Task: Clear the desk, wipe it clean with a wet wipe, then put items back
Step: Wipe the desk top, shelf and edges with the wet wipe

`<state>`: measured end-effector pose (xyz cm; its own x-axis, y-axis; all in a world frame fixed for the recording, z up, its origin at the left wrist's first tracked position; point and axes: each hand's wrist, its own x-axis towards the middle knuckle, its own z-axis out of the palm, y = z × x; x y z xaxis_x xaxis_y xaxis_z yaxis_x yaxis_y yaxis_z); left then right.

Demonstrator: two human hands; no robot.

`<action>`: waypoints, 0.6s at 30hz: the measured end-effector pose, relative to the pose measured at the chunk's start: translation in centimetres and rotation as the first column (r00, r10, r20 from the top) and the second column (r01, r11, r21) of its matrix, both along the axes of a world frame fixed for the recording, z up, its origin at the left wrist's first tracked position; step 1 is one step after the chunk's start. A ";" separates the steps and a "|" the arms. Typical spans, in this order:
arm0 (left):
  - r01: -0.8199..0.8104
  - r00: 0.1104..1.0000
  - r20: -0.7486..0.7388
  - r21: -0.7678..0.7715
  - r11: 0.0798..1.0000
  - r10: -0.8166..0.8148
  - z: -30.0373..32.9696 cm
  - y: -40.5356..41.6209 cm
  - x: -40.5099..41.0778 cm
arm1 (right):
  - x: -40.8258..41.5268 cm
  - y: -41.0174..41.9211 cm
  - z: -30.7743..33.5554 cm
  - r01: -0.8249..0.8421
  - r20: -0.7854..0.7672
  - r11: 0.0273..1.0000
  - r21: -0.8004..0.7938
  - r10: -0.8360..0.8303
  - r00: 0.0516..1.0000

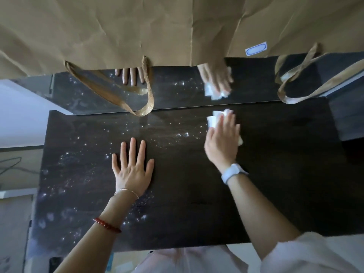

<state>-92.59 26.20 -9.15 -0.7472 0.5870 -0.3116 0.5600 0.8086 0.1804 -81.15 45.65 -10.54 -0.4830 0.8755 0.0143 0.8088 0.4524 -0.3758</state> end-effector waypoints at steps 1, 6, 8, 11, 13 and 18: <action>0.005 1.000 -0.007 -0.006 1.000 -0.005 0.0 0.0 0.0 | -1.8 -2.6 -0.1 -0.179 -0.011 0.984 0.013 0.179 0.984; 0.021 1.000 0.015 -0.034 0.999 -0.021 -0.1 -0.1 -0.2 | -1.3 -5.5 0.3 -0.612 0.046 0.791 0.011 0.611 0.790; 0.035 0.999 0.004 -0.034 0.999 -0.035 -0.2 -0.2 -0.3 | 1.8 -1.5 -0.1 -0.442 0.116 0.893 0.081 0.432 0.894; 0.035 0.999 -0.019 -0.016 0.999 -0.035 -0.4 -0.3 -0.3 | 5.2 3.6 0.5 0.092 0.096 0.995 -0.040 -0.088 0.992; 0.043 0.999 -0.020 -0.013 0.999 -0.043 -0.4 -0.3 -0.4 | 3.6 3.4 0.6 0.281 0.063 0.957 -0.074 -0.276 0.959; 0.086 0.996 -0.031 0.014 0.996 -0.086 0.1 -1.0 -0.9 | -3.3 -4.9 0.4 -0.304 -0.029 0.951 -0.057 0.302 0.953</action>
<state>-93.50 25.20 -9.00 -0.7029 0.6538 -0.2802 0.6326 0.7547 0.1743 -84.45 40.79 -10.11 -0.7258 0.6876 -0.0214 0.6294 0.6512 -0.4239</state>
